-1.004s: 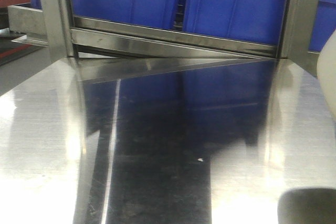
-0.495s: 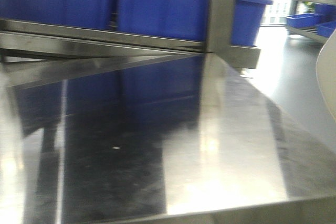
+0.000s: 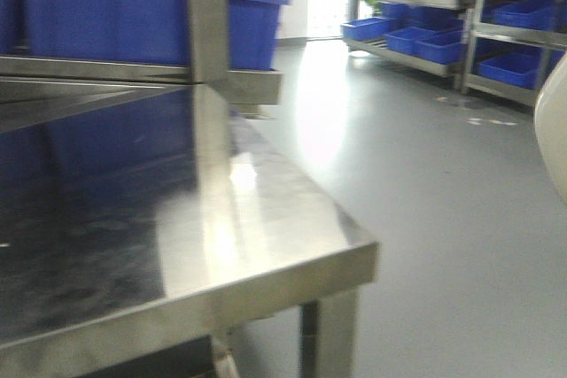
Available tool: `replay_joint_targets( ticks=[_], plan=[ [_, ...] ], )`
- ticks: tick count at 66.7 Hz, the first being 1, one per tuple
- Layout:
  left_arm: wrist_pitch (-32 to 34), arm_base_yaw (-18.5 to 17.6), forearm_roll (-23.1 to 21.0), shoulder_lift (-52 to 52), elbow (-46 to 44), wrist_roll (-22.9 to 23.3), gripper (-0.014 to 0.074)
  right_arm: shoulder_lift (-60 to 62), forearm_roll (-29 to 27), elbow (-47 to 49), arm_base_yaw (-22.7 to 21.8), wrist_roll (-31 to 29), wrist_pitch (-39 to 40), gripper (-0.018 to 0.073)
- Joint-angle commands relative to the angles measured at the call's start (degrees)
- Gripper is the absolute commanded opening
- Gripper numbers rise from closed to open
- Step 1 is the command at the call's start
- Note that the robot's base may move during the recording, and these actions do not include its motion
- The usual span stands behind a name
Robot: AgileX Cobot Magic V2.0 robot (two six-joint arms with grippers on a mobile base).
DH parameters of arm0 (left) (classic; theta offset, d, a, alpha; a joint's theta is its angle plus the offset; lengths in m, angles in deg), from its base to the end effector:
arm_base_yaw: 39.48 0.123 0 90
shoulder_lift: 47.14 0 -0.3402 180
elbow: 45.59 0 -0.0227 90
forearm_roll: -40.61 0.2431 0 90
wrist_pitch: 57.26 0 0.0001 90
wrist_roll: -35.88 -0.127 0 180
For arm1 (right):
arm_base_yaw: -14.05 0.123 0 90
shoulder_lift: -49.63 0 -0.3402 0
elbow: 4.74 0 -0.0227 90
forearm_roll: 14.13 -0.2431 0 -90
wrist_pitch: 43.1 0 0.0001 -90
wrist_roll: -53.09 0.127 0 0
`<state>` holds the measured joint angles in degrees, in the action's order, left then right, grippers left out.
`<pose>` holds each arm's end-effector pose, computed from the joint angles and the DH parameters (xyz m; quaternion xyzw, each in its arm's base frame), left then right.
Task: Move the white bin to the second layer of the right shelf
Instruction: 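Drive the base away from the table holding the bin in the right gripper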
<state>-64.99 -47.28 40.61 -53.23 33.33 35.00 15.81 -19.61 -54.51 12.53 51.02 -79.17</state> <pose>0.0285 -0.0039 0.1967 0.0548 0.7217 -0.0416 0.6887 0.0668 0.0054 0.2995 0.0151 0.8636 0.0280 0.5031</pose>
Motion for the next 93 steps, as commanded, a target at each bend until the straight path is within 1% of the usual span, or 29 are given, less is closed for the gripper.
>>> replay_joint_targets(
  ticks=[1, 93],
  plan=[
    [4.98, -0.04, 0.00, 0.87, 2.11, 0.17, 0.0085, -0.03, -0.16, 1.76, -0.46, -0.39, 5.31, 0.0094],
    [4.98, -0.04, 0.00, 0.87, 2.11, 0.17, 0.0085, -0.03, -0.16, 1.76, -0.46, -0.39, 5.31, 0.0094]
  ],
)
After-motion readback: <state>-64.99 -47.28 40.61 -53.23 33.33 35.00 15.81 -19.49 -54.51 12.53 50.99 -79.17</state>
